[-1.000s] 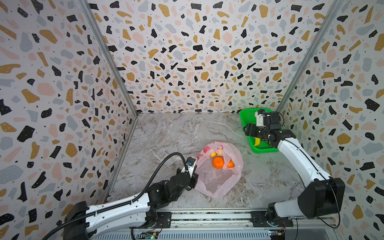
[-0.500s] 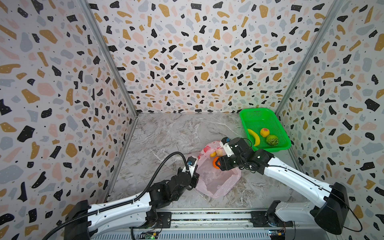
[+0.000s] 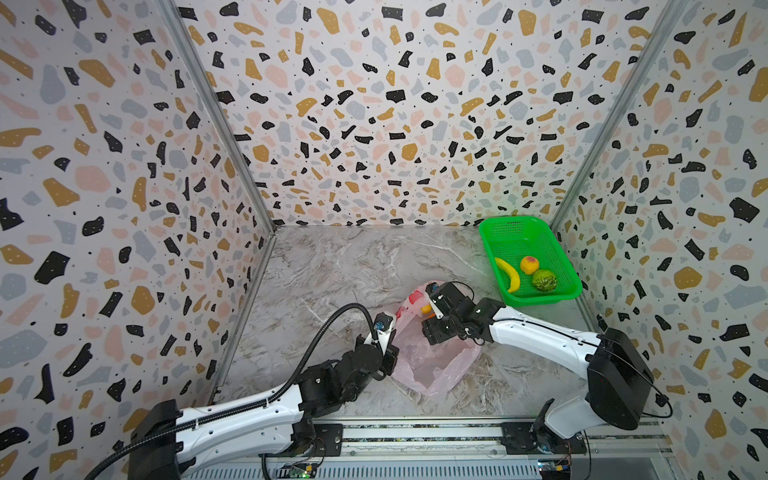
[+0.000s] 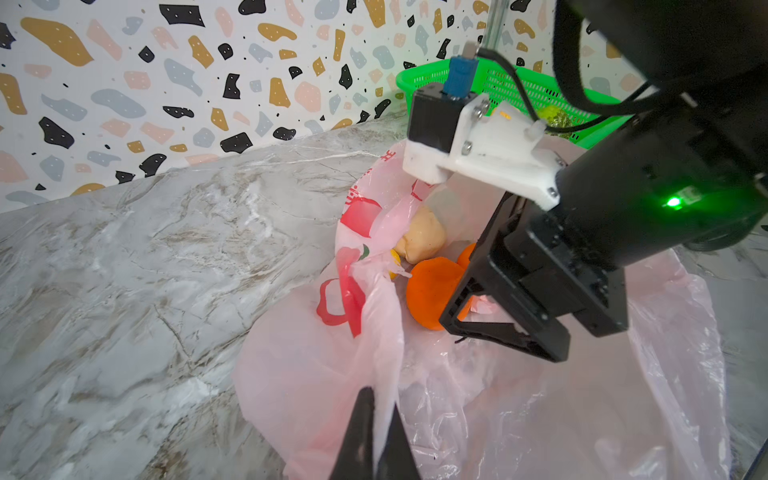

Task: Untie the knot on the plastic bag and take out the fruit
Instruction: 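Lower the right gripper into the bag and grasp an orange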

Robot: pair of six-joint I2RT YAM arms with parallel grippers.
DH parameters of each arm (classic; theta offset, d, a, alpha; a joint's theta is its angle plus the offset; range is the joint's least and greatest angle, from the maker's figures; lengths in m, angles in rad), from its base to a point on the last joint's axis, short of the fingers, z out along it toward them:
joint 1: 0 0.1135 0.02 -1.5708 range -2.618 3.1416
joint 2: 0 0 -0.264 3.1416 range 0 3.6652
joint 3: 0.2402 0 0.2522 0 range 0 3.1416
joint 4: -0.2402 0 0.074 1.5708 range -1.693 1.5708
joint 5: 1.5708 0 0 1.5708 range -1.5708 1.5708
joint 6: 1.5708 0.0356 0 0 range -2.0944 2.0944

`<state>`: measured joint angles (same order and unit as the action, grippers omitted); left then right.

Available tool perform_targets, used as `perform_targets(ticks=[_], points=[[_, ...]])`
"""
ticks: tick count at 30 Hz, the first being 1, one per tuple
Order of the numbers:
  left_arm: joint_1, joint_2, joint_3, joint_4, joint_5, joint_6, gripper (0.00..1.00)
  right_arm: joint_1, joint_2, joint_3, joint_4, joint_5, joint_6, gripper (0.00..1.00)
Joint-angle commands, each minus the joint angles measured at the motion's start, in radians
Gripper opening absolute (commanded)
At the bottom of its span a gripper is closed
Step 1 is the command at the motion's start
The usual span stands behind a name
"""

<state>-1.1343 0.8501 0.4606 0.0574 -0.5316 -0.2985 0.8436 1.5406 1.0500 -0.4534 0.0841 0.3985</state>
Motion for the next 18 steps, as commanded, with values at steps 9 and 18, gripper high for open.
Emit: perform_targets(ticks=[9, 18], points=[[-0.004, -0.016, 0.007, 0.057, 0.019, 0.018, 0.00, -0.034, 0.089, 0.042, 0.110, 0.081, -0.008, 0.89], [-0.004, -0.020, 0.003, 0.058, 0.021, 0.009, 0.00, -0.052, 0.156, 0.025, 0.130, 0.054, -0.001, 0.90]])
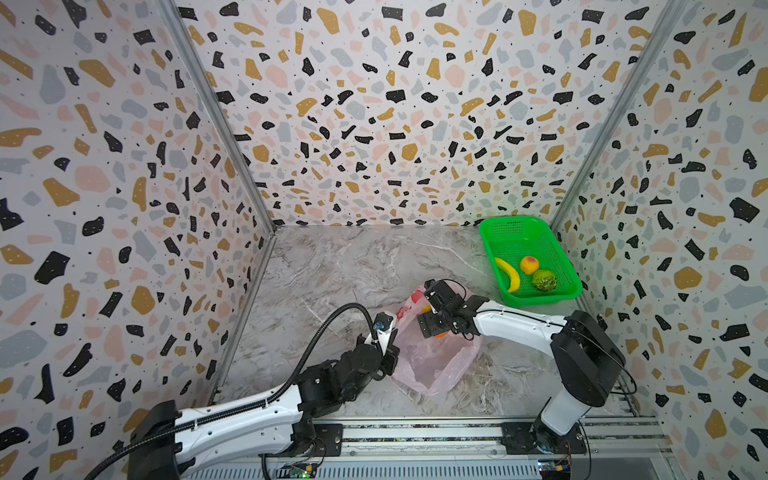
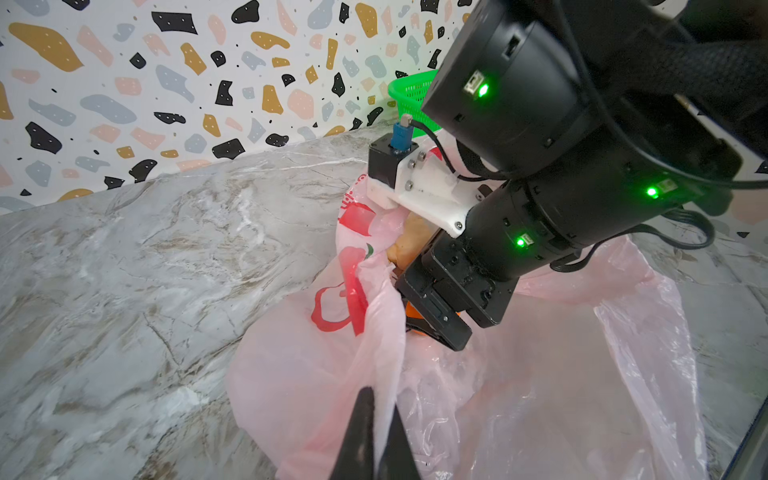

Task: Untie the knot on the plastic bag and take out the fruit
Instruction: 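Lower the right gripper into the bag and grasp an orange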

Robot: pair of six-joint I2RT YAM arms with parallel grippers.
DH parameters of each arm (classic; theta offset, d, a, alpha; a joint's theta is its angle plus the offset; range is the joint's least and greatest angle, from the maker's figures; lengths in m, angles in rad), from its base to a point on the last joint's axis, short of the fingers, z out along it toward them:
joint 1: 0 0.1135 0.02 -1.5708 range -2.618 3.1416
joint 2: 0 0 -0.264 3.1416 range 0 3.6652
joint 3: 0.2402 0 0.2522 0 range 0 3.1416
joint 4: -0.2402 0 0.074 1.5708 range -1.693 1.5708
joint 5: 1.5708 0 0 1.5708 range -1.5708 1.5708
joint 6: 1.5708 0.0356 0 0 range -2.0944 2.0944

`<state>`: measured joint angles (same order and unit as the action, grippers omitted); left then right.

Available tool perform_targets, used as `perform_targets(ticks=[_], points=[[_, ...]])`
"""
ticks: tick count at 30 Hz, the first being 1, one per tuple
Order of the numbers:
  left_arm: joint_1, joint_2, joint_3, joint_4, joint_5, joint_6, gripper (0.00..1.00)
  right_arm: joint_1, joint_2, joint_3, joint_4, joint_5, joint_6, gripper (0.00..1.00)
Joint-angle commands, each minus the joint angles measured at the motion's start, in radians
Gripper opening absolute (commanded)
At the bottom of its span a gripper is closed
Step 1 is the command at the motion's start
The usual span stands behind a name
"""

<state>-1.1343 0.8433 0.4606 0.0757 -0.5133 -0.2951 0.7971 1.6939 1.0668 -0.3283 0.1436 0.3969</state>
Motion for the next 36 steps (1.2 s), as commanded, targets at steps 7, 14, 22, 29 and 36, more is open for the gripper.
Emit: perform_targets(ticks=[7, 14, 22, 29, 36], points=[[-0.004, -0.009, 0.004, 0.036, 0.005, 0.006, 0.00, -0.006, 0.014, -0.041, 0.035, -0.001, 0.016, 0.89], [-0.004, -0.007, 0.006, 0.035, 0.004, 0.005, 0.00, -0.006, 0.019, -0.055, 0.042, 0.006, 0.021, 0.76], [-0.004, -0.002, 0.007, 0.034, 0.004, 0.003, 0.00, 0.006, -0.059, -0.055, 0.010, 0.003, 0.024, 0.55], [-0.004, -0.005, 0.006, 0.029, -0.006, 0.003, 0.00, 0.030, -0.226, -0.038, -0.102, -0.088, 0.055, 0.55], [-0.005, -0.001, 0.003, 0.040, -0.008, 0.003, 0.00, 0.033, -0.399, 0.007, -0.233, -0.144, 0.086, 0.55]])
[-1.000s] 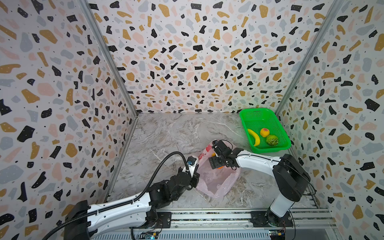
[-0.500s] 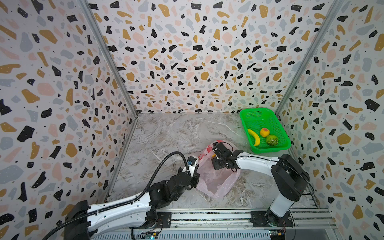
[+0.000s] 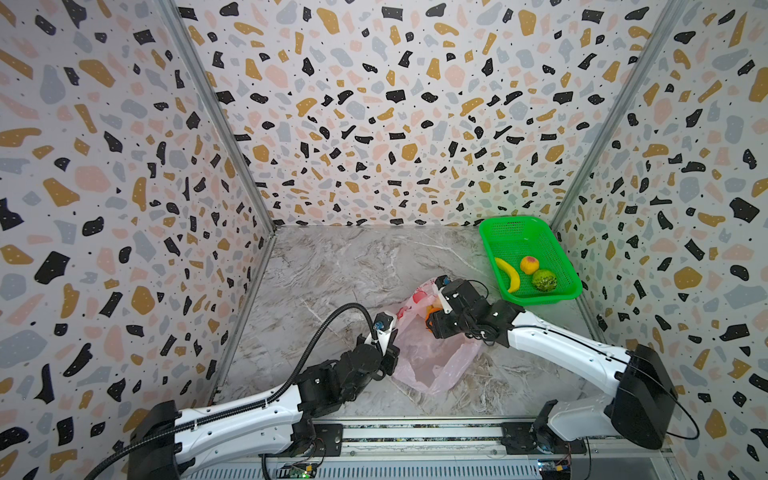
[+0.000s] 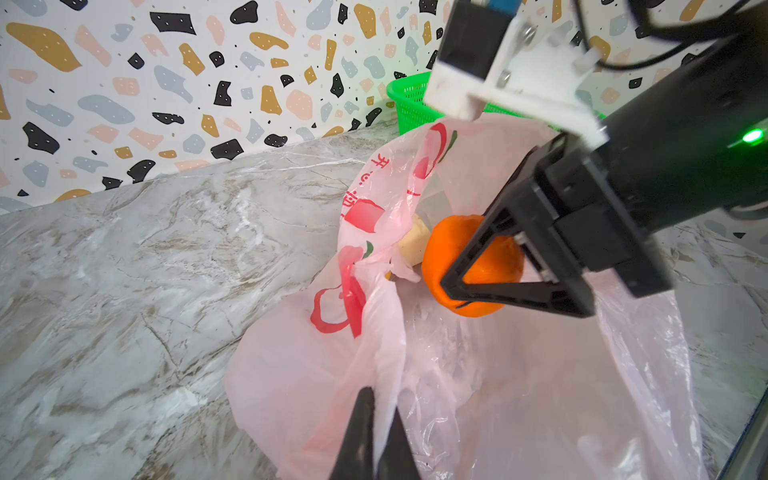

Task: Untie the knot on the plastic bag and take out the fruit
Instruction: 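Carry the orange to the green basket and open the right gripper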

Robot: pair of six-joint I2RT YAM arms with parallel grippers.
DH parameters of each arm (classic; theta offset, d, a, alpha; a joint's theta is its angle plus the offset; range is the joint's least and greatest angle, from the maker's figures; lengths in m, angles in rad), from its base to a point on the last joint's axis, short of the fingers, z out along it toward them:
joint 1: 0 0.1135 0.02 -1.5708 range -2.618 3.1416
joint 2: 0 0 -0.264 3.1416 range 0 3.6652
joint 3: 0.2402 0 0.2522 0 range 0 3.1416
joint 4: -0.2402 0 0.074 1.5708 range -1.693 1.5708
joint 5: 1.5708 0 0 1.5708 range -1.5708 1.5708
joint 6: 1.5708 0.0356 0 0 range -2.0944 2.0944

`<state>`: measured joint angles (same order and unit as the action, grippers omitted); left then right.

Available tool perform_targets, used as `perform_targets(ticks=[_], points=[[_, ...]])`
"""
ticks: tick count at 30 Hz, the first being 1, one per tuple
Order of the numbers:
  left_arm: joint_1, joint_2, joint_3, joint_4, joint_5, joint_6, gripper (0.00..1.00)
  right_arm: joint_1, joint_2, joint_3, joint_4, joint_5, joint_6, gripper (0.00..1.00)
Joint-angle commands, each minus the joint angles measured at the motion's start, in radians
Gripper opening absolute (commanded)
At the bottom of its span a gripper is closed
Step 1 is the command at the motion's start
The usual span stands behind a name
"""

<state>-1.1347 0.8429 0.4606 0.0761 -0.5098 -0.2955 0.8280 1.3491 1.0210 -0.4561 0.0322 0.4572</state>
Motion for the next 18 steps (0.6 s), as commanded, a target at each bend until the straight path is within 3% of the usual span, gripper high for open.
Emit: perform_targets(ticks=[1, 10, 18], points=[[-0.005, 0.000, 0.003, 0.040, -0.010, 0.003, 0.00, 0.001, -0.069, 0.072, -0.127, -0.036, 0.026, 0.55], [-0.006, 0.005, 0.004, 0.043, -0.010, 0.007, 0.00, -0.100, -0.134, 0.298, -0.252, -0.090, -0.010, 0.56], [-0.005, 0.006, 0.010, 0.040, -0.010, 0.012, 0.00, -0.368, -0.094, 0.392, -0.209, -0.138, -0.111, 0.57]])
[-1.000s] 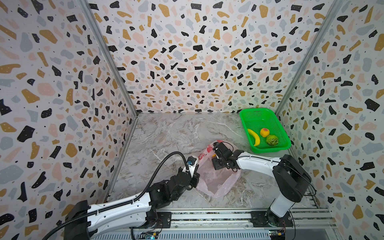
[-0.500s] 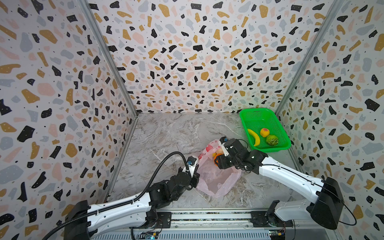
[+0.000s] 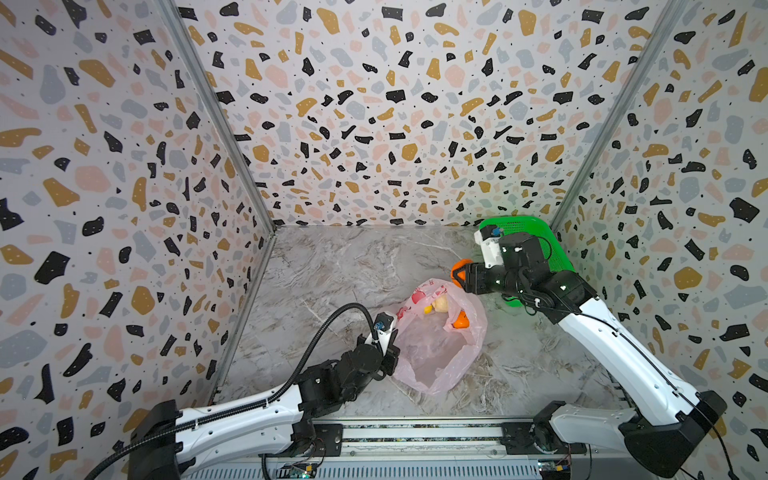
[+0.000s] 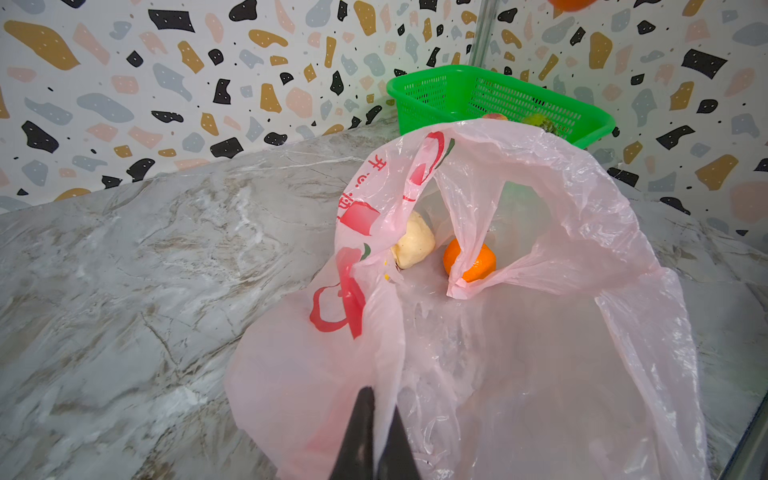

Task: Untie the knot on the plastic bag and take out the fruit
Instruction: 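Carry the orange to the green basket and open the right gripper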

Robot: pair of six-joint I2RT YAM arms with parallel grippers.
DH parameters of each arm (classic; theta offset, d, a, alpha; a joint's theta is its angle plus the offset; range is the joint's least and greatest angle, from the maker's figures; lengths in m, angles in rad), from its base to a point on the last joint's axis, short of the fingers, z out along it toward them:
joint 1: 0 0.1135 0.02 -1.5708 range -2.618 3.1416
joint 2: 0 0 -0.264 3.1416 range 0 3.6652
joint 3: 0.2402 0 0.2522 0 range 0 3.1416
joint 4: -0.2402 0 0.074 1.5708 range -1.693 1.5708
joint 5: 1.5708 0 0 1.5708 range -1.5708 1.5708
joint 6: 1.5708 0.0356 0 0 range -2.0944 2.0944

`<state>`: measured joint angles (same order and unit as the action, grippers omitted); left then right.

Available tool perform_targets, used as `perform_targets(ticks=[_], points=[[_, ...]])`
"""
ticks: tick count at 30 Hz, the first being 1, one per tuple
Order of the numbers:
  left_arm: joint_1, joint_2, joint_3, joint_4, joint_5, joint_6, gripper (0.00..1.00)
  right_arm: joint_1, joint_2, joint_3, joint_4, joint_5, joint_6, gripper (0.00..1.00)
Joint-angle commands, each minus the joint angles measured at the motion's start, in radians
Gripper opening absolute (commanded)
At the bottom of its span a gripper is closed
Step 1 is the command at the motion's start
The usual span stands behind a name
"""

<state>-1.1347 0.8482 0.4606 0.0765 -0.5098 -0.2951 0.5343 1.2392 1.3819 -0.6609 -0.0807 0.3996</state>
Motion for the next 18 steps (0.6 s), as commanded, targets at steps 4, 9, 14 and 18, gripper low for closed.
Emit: perform_targets(ticks=[4, 9, 14, 18], points=[[-0.005, 0.003, 0.015, 0.042, -0.009, 0.014, 0.00, -0.247, 0.068, -0.009, 0.089, -0.077, -0.075, 0.58], [-0.006, -0.004, 0.016, 0.036, -0.009, 0.018, 0.00, -0.415, 0.157, -0.075, 0.209, -0.085, -0.065, 0.57], [-0.005, -0.015, 0.007, 0.035, -0.012, 0.013, 0.00, -0.520, 0.259, -0.096, 0.298, -0.017, -0.053, 0.58], [-0.005, -0.023, 0.009, 0.030, -0.010, 0.013, 0.00, -0.560, 0.367, -0.075, 0.323, 0.001, -0.060, 0.58]])
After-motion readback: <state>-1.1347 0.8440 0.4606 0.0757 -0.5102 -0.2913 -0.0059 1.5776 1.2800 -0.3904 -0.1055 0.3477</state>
